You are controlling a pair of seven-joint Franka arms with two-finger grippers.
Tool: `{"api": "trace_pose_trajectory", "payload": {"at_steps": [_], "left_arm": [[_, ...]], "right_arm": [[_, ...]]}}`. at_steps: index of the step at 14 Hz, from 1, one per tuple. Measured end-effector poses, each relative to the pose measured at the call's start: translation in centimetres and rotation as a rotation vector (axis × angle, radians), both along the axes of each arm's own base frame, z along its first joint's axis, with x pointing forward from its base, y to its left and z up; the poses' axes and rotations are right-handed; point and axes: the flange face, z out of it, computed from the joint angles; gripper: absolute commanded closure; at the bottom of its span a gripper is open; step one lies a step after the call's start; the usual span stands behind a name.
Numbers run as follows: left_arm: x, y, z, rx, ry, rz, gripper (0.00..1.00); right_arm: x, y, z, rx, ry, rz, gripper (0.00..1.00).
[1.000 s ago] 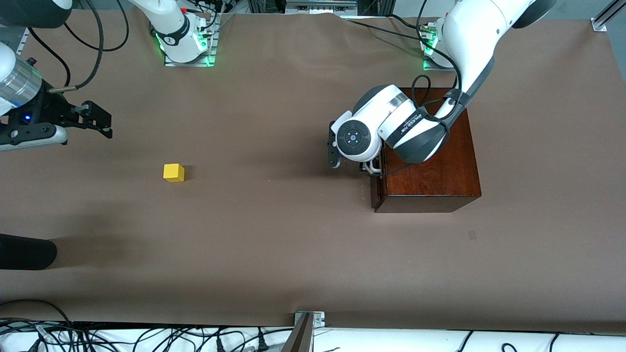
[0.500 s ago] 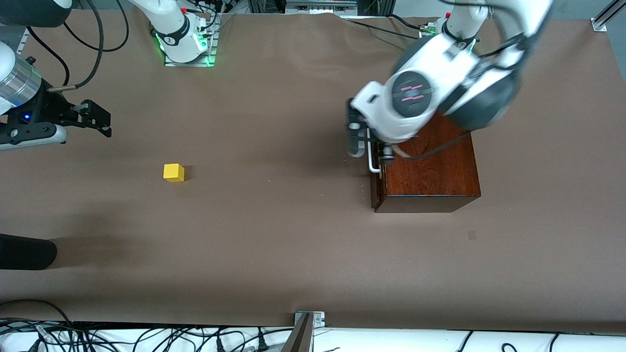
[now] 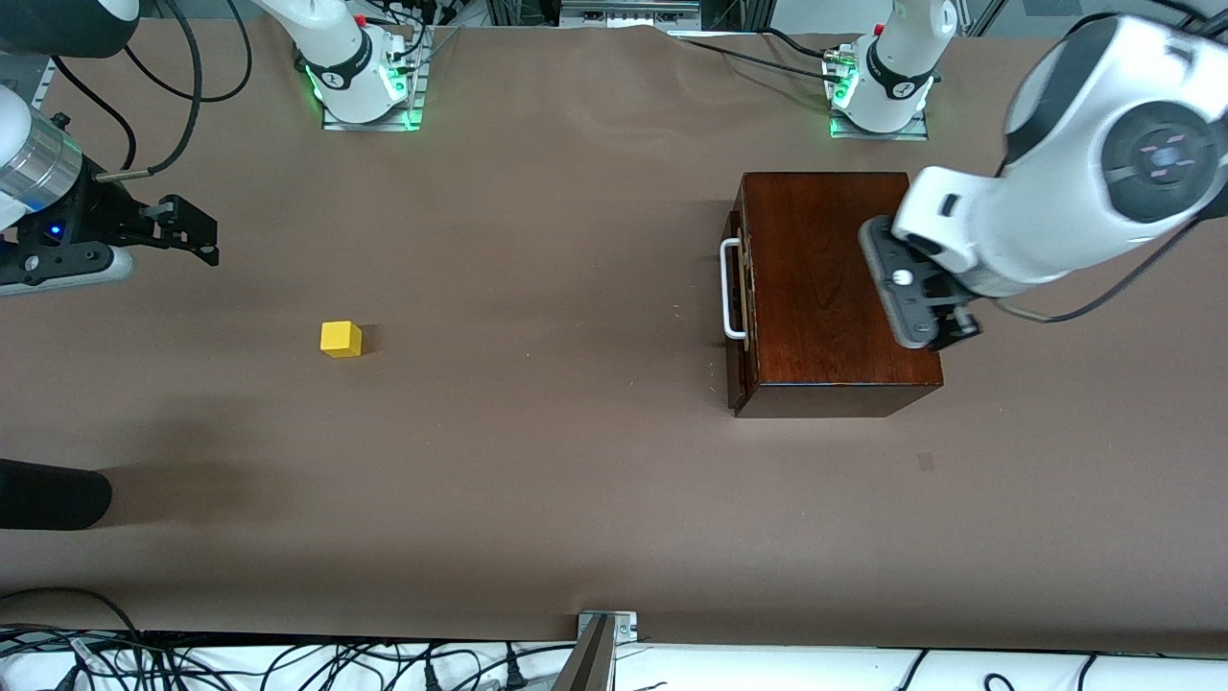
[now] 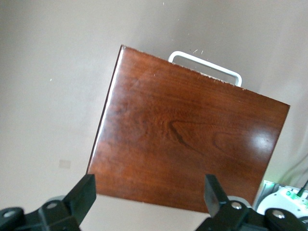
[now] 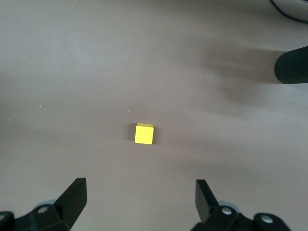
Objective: Open drawer, take yellow block, close drawer
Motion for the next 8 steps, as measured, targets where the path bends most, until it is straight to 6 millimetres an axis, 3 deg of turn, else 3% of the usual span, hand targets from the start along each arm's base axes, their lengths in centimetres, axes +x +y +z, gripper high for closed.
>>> {"api": "trace_pose_trajectory", "payload": {"at_steps": [4,8], "left_arm": [[0.1,6.1,2.7,0.099,-0.037,0.242,0.00],[-2.0,7.6,4.3,0.107,-0.089,0.510,0.00]], "right_arm": [[0.0,0.1,0.1,0.000,-0.002,0.003,0.00],[0.0,0.0,0.1,0.000,-0.002,0.003,0.00]]}}
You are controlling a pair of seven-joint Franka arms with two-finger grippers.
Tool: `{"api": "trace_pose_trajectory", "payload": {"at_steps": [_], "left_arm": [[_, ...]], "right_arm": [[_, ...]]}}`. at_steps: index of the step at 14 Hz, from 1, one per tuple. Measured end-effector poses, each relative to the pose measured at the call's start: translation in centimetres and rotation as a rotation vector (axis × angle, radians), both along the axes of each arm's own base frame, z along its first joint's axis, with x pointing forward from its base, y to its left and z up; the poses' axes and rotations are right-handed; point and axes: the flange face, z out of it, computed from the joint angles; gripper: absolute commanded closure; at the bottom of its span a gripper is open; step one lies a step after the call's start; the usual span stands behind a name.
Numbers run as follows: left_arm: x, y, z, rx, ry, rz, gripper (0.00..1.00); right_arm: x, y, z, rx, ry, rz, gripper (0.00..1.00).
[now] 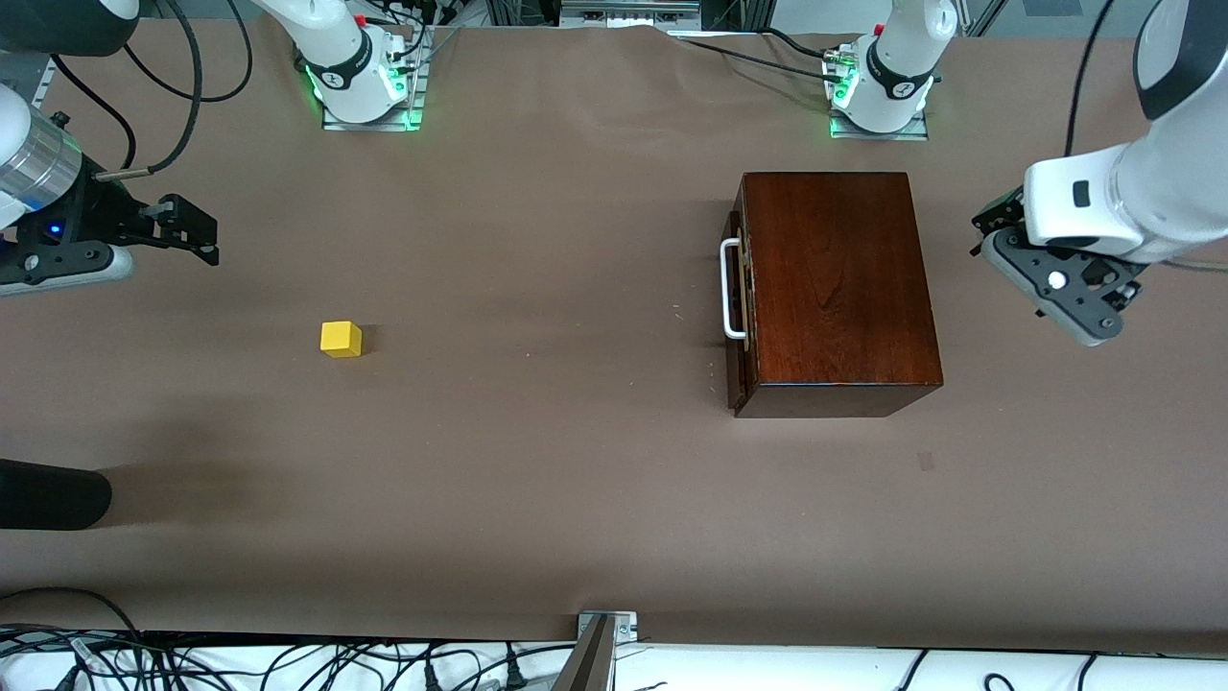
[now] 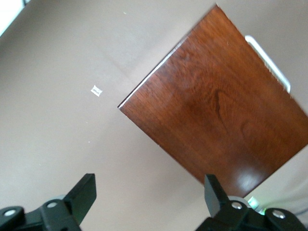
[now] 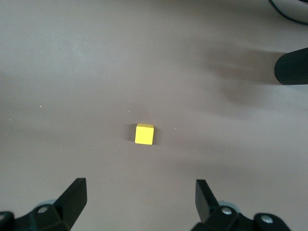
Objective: Open drawer, take yellow block, close drawer
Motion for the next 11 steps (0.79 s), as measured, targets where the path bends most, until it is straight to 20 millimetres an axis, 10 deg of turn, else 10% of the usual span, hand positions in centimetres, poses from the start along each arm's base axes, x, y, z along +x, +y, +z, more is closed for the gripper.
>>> {"api": "trace_pose_trajectory", "payload": {"at_steps": [6,11], "left_arm": [[-4.8,4.7,1.4,-0.032,-0.109,0.568,0.00],[-4.9,6.0,0.3,-0.017,-0.092,0.701,0.00]], "right_arm": [[0.0,0.0,0.0,0.000,0.000,0.000,0.00],[0.0,0.0,0.0,0.000,0.000,0.000,0.00]]}}
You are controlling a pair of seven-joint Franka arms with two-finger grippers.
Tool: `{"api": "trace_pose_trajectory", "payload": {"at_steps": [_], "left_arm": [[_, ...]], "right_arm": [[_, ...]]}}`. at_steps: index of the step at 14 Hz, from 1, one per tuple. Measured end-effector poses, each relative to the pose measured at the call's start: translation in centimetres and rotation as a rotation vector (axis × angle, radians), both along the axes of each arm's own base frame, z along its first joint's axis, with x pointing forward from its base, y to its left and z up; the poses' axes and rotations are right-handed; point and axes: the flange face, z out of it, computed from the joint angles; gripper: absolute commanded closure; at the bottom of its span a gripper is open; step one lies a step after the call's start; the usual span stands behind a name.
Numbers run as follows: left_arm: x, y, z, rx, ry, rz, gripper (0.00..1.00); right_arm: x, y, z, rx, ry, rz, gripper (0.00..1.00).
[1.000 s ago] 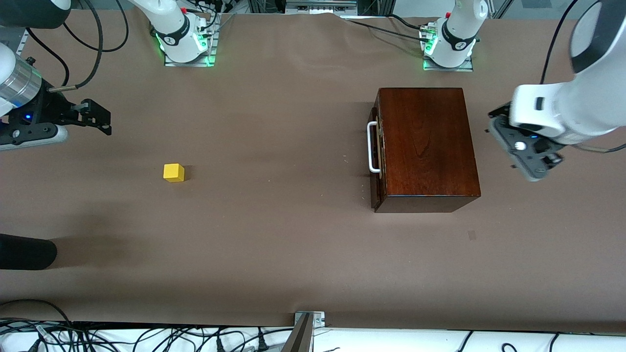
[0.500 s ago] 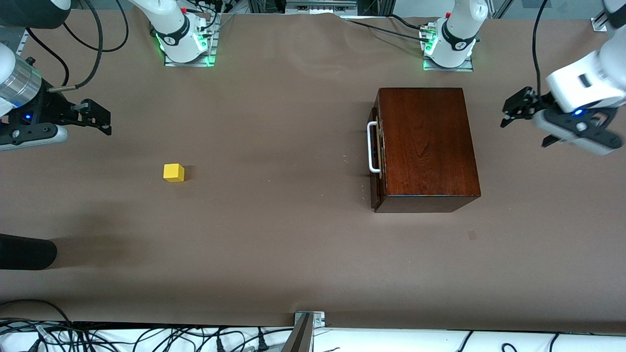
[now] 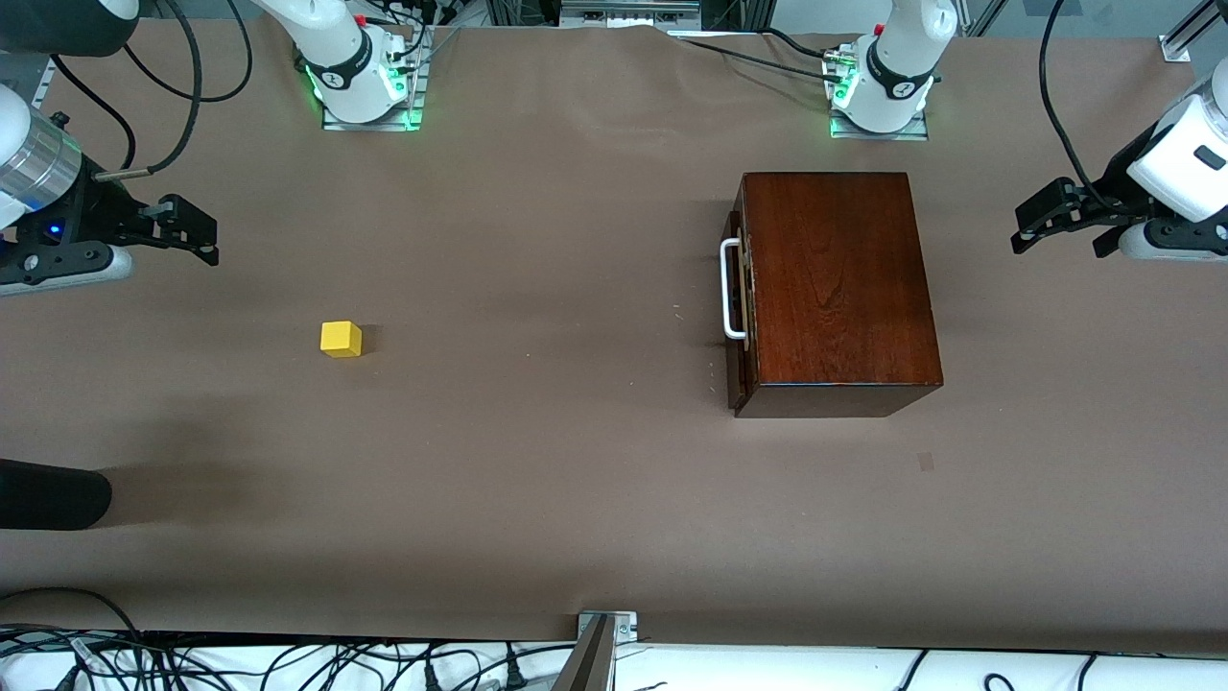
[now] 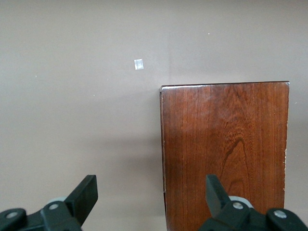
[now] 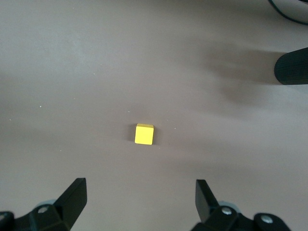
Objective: Open drawer, take yellow block, close drawer
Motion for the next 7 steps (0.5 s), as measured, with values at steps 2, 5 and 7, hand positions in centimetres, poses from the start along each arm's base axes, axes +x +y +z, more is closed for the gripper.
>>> {"api": "trace_pose_trajectory", "payload": {"at_steps": [2,5,7], "left_arm": [[-0.08,-0.03,-0.21,0.001,0.010,0.031,0.00],[-0.15,-0.27,-0.32,0.003,0.016,0.074,0.00],[-0.16,-0.46,-0.32,0.003,0.017,0.081,0.00]], "right_arm": [[0.00,0.00,0.00,0.000,0.000,0.000,0.00],[0.00,0.00,0.00,0.000,0.000,0.000,0.00],[0.00,0.00,0.00,0.000,0.000,0.000,0.00]]}}
